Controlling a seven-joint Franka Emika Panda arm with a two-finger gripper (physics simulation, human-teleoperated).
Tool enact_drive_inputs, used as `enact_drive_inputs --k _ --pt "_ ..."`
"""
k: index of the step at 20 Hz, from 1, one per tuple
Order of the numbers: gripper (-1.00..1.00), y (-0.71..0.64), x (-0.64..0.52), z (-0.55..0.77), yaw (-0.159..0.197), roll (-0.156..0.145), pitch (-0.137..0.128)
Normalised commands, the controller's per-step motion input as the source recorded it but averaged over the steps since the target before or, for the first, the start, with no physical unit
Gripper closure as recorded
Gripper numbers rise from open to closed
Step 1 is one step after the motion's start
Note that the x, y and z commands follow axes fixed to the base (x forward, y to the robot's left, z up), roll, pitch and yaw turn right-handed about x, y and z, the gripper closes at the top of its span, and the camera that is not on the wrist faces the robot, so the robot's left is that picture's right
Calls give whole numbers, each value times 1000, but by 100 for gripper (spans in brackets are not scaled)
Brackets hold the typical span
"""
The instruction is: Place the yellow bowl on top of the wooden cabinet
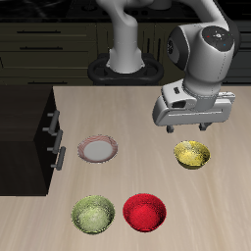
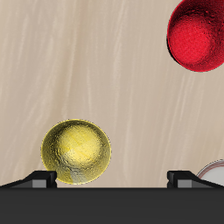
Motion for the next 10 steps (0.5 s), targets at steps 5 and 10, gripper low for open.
enact_drive_inputs --k 5,10 --pt "-100 209 -8 -350 -6 15 59" --pt "-100 145 -1 -214 28 -1 13"
